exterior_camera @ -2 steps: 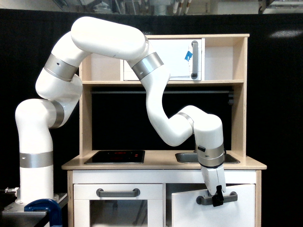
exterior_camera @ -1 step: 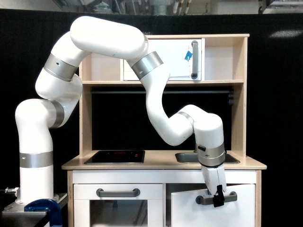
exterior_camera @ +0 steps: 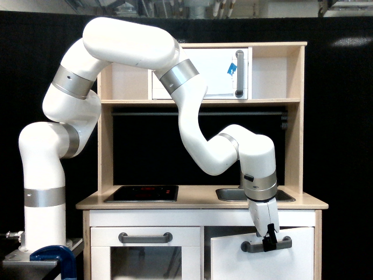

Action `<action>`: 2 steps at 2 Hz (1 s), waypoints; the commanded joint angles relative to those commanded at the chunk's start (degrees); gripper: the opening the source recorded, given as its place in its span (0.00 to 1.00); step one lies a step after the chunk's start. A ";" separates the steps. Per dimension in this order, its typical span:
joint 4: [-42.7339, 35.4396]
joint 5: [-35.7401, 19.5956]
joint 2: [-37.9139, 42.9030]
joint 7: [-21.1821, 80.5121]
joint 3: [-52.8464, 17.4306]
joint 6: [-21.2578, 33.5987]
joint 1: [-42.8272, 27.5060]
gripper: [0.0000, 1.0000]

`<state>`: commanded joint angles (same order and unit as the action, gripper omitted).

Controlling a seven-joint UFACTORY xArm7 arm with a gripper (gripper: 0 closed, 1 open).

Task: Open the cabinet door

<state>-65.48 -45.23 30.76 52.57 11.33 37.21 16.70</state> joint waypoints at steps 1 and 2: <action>1.89 1.80 -4.45 -0.69 -0.27 3.36 2.40 1.00; 9.66 3.18 -15.74 2.31 -2.46 10.30 7.74 1.00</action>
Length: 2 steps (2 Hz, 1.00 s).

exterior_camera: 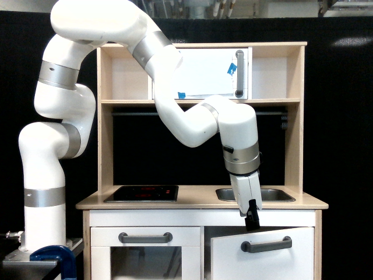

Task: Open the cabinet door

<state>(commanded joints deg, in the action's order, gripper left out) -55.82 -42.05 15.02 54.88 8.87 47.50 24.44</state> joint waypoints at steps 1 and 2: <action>5.30 2.71 -8.65 4.49 -4.70 7.50 4.75 1.00; 4.52 3.45 -8.29 5.58 -6.04 8.79 5.43 1.00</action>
